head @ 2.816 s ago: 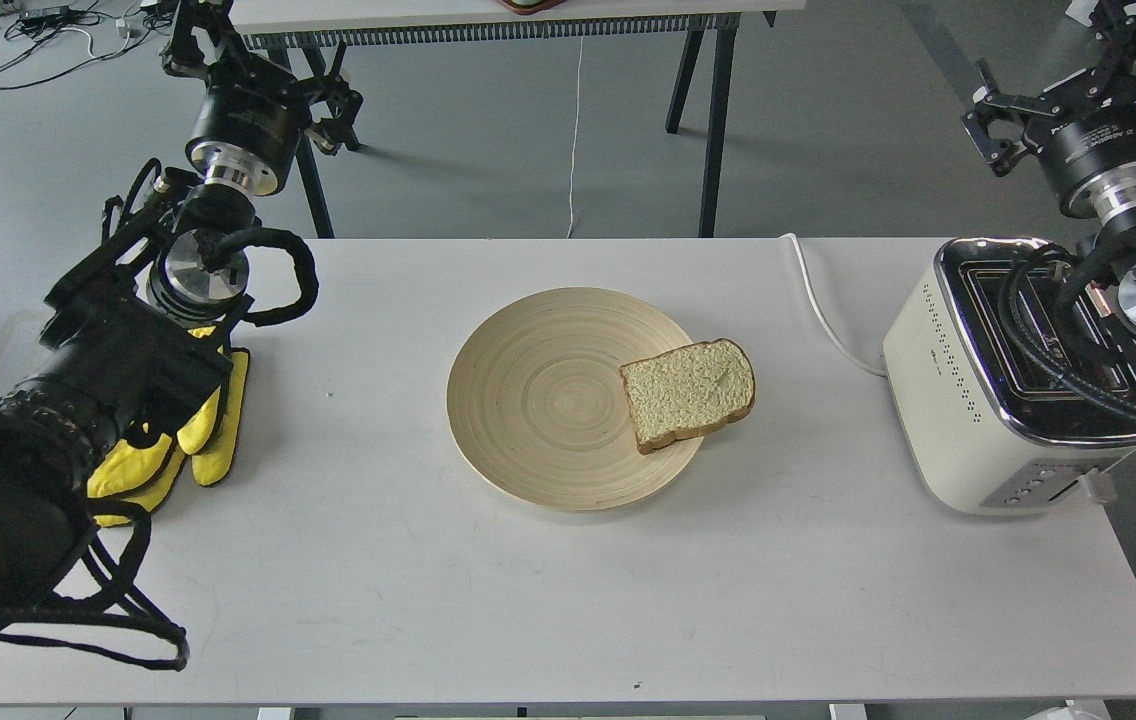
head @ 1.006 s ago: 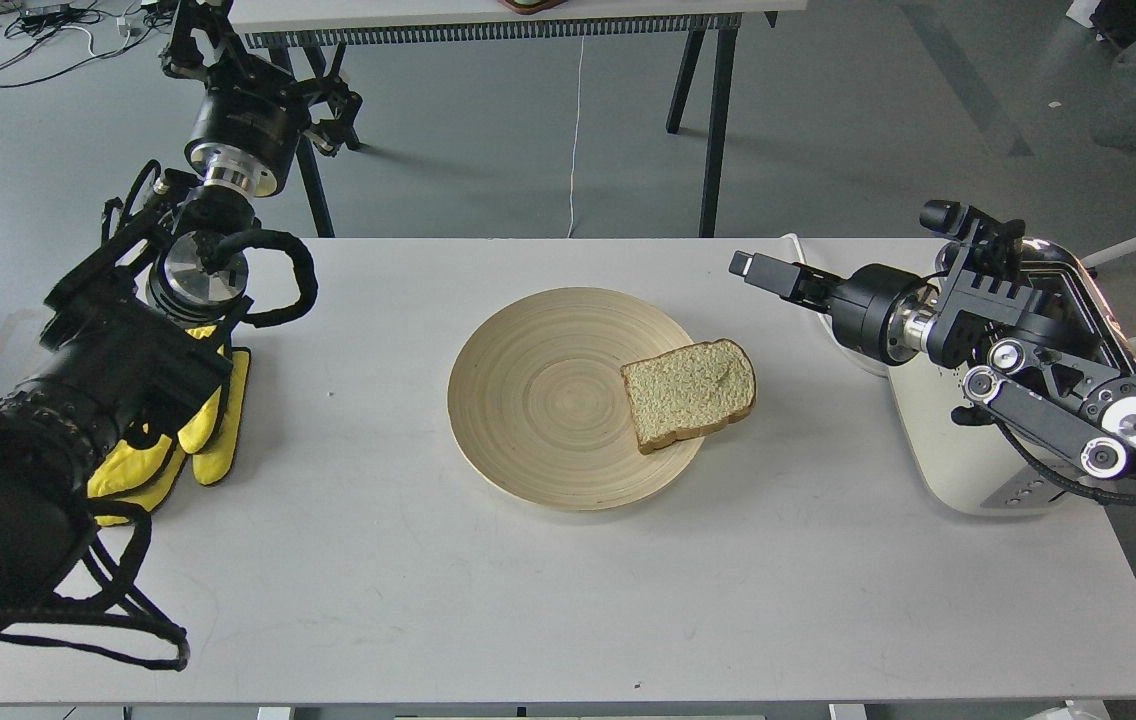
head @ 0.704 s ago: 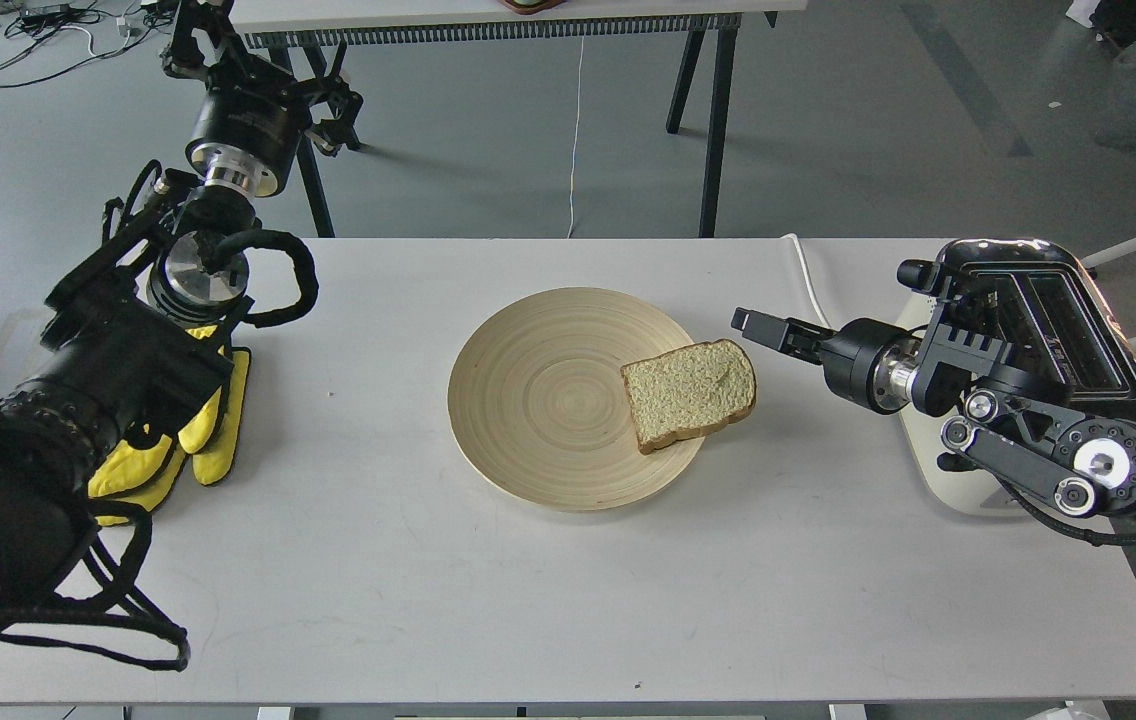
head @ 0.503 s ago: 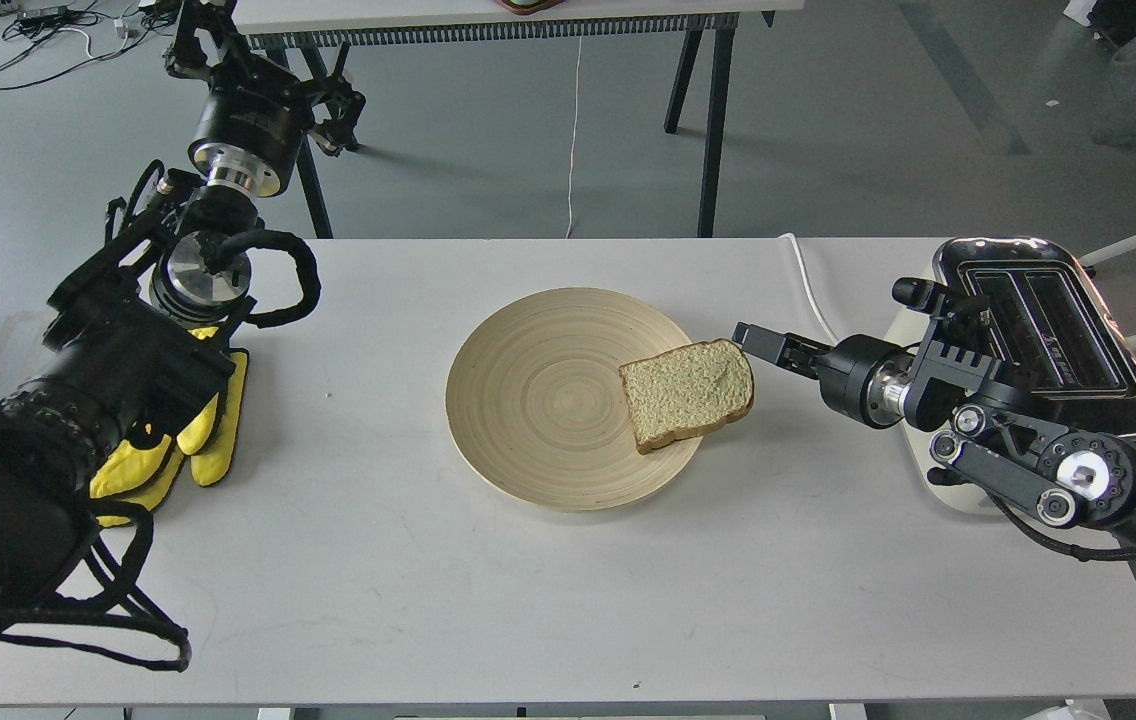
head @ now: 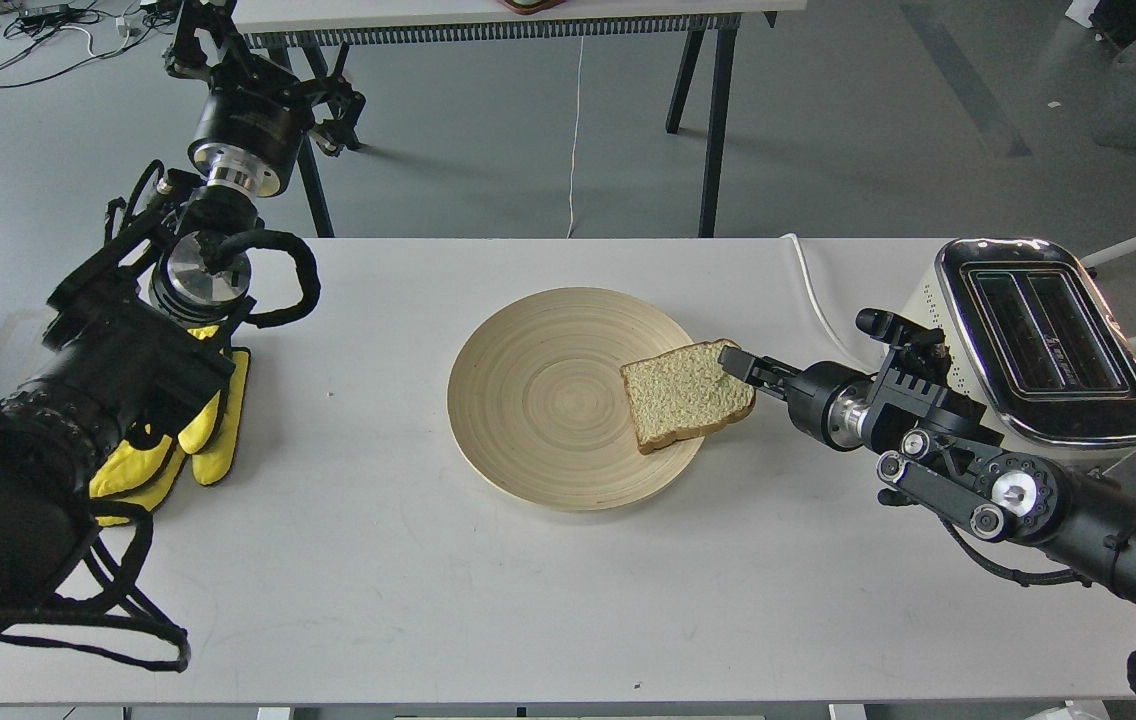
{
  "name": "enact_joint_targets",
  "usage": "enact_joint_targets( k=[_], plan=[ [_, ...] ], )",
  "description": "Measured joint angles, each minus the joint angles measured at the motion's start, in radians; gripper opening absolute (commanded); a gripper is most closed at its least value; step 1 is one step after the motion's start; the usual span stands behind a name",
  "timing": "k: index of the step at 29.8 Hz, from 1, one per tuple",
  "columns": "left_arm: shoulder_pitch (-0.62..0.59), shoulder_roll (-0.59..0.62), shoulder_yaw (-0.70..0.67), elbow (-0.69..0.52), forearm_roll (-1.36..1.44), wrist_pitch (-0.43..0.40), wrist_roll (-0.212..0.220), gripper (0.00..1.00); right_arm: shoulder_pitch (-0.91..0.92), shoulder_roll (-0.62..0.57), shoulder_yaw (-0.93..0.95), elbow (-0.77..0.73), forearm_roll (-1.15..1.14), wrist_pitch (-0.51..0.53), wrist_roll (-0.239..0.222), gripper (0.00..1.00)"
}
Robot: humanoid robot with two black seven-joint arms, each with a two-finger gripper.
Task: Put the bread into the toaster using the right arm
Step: 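Grasp the bread slice edge with the right gripper and lift it, then carry the bread slice above the toaster slot with the right gripper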
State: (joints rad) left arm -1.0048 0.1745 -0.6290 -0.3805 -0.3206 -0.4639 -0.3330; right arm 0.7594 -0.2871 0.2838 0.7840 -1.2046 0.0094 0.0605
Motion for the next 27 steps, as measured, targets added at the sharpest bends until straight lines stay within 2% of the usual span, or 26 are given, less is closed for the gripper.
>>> enact_joint_targets(
  k=[2, 4, 8, 14, 18, 24, 27],
  plan=[
    [0.000, 0.000, 0.000, 0.000, 0.000, 0.000, 0.000, 1.00, 0.000, 0.004, 0.000, 0.003, 0.019, -0.001, -0.002, 0.23],
    [0.000, 0.000, 0.000, 0.000, 0.000, 0.001, 0.000, 1.00, 0.001, 0.010, -0.002, 0.005, 0.028, -0.002, -0.003, 0.15],
    [0.000, 0.001, 0.000, 0.000, 0.000, 0.001, -0.001, 1.00, 0.008, 0.017, -0.002, 0.011, 0.032, -0.002, -0.004, 0.06],
    [0.000, 0.002, 0.000, 0.000, 0.000, 0.002, -0.002, 1.00, 0.013, 0.013, 0.040, 0.030, 0.051, -0.007, -0.004, 0.05],
    [0.000, 0.002, 0.000, 0.000, 0.000, 0.002, -0.002, 1.00, 0.022, -0.029, 0.068, 0.104, 0.054, -0.003, -0.006, 0.05],
    [0.000, 0.000, 0.000, 0.000, 0.000, 0.003, -0.002, 1.00, 0.093, -0.221, 0.082, 0.271, 0.052, 0.005, -0.022, 0.04],
    [0.000, 0.000, 0.000, 0.000, 0.000, 0.003, -0.003, 1.00, 0.141, -0.357, 0.075, 0.361, 0.043, 0.007, -0.021, 0.04]
  ],
)
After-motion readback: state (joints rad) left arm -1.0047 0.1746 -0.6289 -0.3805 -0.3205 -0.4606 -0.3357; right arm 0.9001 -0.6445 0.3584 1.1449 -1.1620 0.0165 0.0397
